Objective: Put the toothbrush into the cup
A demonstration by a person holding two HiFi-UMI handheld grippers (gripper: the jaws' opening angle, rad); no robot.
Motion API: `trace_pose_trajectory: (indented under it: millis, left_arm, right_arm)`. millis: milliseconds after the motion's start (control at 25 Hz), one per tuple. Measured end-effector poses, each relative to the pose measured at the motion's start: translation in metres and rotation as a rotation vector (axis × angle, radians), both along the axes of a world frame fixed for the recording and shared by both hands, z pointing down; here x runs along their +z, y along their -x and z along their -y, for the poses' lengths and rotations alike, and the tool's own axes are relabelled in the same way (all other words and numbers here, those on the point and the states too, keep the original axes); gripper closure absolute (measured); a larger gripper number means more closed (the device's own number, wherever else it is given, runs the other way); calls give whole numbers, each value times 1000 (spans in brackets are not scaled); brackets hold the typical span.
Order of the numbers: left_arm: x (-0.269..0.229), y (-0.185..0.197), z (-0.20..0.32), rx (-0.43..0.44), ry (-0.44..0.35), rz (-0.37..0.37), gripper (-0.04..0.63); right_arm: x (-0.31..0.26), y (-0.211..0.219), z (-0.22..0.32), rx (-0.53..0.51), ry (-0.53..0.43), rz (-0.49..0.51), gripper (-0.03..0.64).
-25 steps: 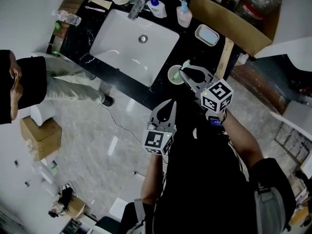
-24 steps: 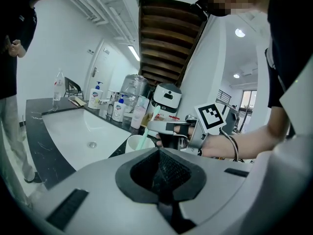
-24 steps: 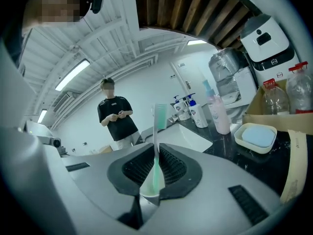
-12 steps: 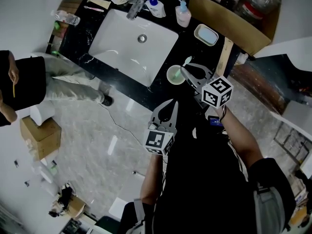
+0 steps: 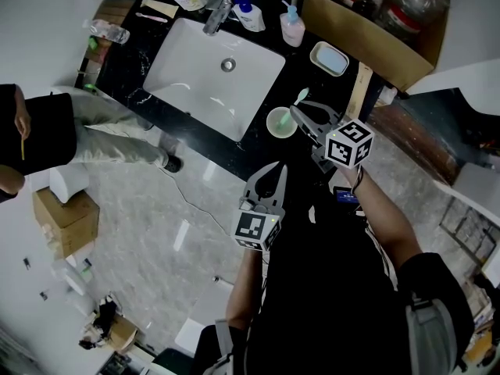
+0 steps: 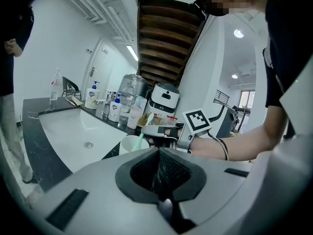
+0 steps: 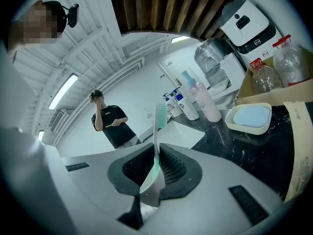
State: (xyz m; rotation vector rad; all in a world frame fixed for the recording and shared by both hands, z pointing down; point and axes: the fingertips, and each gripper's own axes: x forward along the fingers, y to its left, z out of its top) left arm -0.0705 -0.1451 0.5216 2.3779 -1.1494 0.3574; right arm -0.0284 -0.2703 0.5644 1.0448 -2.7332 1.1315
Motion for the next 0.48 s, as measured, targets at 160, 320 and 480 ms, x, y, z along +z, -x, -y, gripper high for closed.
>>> trace_pose_trajectory:
  millis: [160,320,480]
  left_arm:
    - [-2,1,0,-4,-4,1,584]
    - [-4,1,0,-5,-11,0,584]
    - [-4,3,-2,-6,-12,4,583]
  right_arm:
    - [0,1,0,2,4,8,576]
    - [1,1,2,11,6,-2,563]
    - [2,-1,4,25,1,-18,507]
